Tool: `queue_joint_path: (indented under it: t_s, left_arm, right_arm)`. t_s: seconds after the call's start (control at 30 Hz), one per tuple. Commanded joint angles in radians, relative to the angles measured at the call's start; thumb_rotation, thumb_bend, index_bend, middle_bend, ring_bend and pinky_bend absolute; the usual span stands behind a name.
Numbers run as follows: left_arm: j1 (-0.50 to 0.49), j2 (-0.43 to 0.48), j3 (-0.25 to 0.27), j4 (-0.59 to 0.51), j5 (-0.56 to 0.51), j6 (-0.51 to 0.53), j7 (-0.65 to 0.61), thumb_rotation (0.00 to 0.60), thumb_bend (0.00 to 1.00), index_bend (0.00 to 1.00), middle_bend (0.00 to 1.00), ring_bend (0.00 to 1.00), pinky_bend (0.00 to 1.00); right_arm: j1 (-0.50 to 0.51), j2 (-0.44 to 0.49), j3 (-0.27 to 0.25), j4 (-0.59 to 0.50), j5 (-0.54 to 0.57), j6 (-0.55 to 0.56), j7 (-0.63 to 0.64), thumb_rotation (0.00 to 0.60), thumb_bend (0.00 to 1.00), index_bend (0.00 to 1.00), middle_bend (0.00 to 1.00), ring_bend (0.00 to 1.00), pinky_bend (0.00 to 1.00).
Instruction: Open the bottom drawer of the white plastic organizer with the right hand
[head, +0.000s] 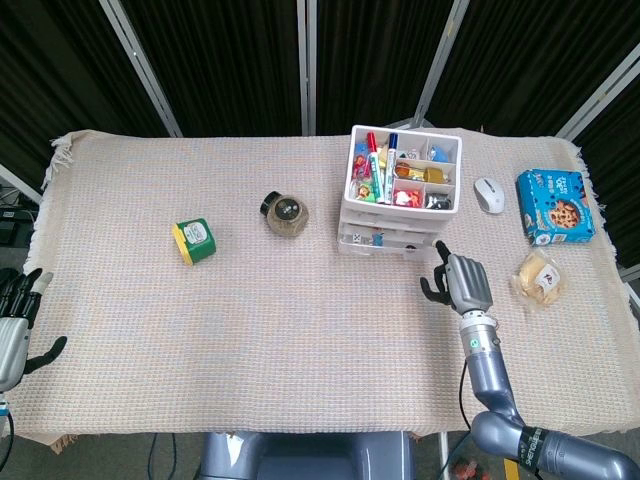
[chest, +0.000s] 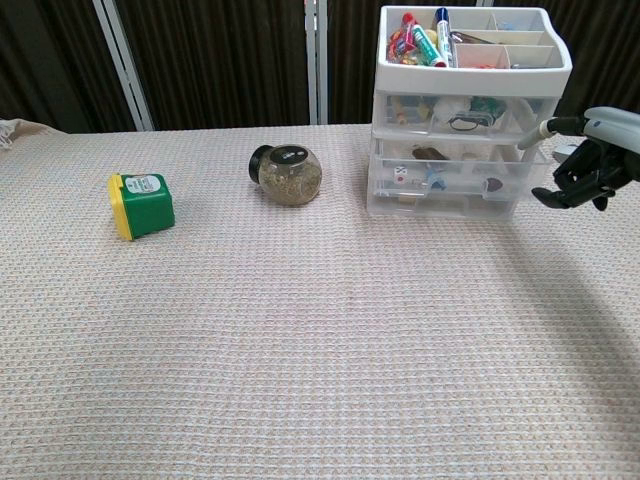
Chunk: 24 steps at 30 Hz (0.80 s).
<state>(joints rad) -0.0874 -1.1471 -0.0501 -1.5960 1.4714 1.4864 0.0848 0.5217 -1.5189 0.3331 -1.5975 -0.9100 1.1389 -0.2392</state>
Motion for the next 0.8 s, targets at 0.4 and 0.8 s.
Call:
queue_joint_path:
  t_s: [0.4, 0.8]
  left_arm:
    - [0.0, 0.0, 0.0, -0.001, 0.0, 0.001, 0.002, 0.6, 0.29, 0.0, 0.0, 0.0, 0.0]
    - [0.0, 0.0, 0.0, 0.0, 0.0, 0.001, 0.001, 0.6, 0.29, 0.0, 0.0, 0.0, 0.0]
  right_arm:
    - [0.017, -0.033, -0.003, 0.073, 0.031, -0.016, 0.019, 0.6, 0.36, 0.34, 0.86, 0.86, 0.68]
    - [-0.001, -0.028, -0.028, 0.069, -0.029, -0.002, 0.066, 0.6, 0.37, 0.45, 0.87, 0.87, 0.68]
